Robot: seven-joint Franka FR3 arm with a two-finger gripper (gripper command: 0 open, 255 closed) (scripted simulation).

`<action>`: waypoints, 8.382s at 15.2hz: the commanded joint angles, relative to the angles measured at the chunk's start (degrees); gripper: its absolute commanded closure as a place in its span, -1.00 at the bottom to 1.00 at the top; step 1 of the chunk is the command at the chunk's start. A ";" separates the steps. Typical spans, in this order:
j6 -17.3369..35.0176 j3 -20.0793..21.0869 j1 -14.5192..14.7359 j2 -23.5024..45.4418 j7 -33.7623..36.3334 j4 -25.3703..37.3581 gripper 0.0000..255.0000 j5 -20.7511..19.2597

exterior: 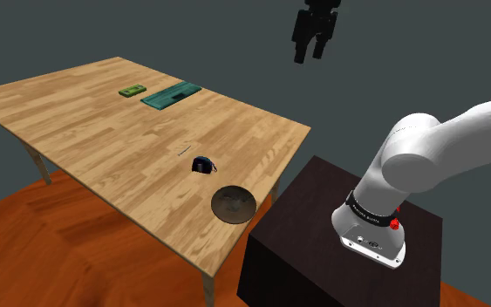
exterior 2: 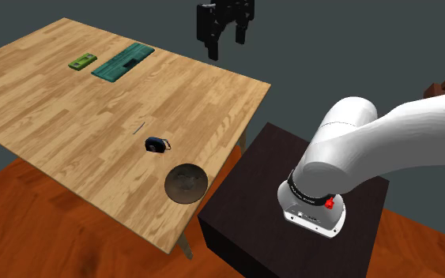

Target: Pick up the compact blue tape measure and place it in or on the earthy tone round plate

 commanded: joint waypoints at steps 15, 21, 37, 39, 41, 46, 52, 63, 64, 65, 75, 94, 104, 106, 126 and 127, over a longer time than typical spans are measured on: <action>28.68 5.47 0.99 16.12 5.11 -11.18 -1.00 1.77; 40.39 7.55 1.15 27.58 7.78 -10.91 -1.00 1.18; 61.58 8.05 3.47 63.53 18.49 4.57 -1.00 -7.88; 62.87 7.40 4.29 68.07 19.63 7.91 -1.00 -8.94; 63.69 6.82 4.99 71.77 20.43 10.86 -1.00 -9.62; 66.36 6.25 5.39 75.16 20.82 11.58 -1.00 -10.19; 67.68 5.97 5.60 76.97 21.02 12.07 -1.00 -10.47; 67.70 5.98 5.63 76.86 21.06 11.95 1.00 -10.47; 67.66 5.98 5.66 76.95 21.08 12.07 1.00 -10.47; 67.59 5.98 5.66 77.00 21.07 12.19 1.00 -10.47; 62.88 6.94 4.87 70.84 20.23 10.74 1.00 -9.42; 63.23 10.88 7.68 50.28 25.24 -10.11 1.00 -6.56; 67.58 15.60 12.15 39.53 31.15 -25.04 1.00 -2.58; 69.49 15.60 11.96 41.41 31.93 -25.13 1.00 -3.65; 80.41 12.23 13.14 53.84 39.38 -24.12 1.00 -13.81; 80.41 12.23 13.14 53.84 39.38 -24.12 -1.00 -13.81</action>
